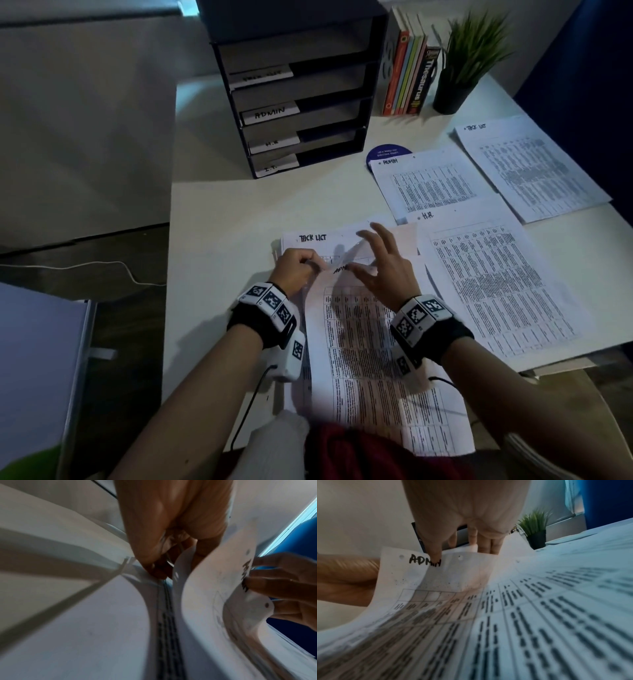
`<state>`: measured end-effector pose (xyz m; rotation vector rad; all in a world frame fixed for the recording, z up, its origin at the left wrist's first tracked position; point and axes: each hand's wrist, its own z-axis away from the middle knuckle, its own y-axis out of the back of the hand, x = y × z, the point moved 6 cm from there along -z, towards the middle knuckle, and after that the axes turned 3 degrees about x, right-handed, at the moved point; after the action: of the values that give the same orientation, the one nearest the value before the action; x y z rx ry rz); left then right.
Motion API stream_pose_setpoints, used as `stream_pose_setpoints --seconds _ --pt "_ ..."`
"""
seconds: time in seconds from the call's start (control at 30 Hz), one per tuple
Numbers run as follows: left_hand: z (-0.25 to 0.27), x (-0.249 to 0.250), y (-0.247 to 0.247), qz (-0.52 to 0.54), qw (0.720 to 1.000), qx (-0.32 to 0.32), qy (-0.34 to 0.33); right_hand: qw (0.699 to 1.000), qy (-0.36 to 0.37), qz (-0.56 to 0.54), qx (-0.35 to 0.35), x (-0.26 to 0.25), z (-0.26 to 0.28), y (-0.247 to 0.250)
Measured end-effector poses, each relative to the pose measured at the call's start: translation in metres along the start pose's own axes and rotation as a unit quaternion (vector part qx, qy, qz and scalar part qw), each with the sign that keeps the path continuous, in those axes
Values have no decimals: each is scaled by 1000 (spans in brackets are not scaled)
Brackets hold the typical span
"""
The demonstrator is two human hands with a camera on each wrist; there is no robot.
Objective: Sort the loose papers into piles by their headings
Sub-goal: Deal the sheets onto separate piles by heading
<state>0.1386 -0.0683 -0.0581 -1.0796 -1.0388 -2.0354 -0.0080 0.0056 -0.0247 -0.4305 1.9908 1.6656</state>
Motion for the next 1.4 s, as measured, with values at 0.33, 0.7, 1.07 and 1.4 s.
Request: stream_pose_setpoints --seconds 0.33,0.7,1.07,1.4 --pt "-21 -3 44 -95 989 107 49 997 -32 -12 -65 -16 -32 -21" --pt "-18 -8 44 -122 984 128 1 990 -73 9 -117 -12 -32 -39" --pt "-20 -24 51 71 991 108 33 971 -25 161 -177 -23 -31 -42" --pt "-18 -7 35 159 986 7 52 976 202 64 -44 -53 -29 -27"
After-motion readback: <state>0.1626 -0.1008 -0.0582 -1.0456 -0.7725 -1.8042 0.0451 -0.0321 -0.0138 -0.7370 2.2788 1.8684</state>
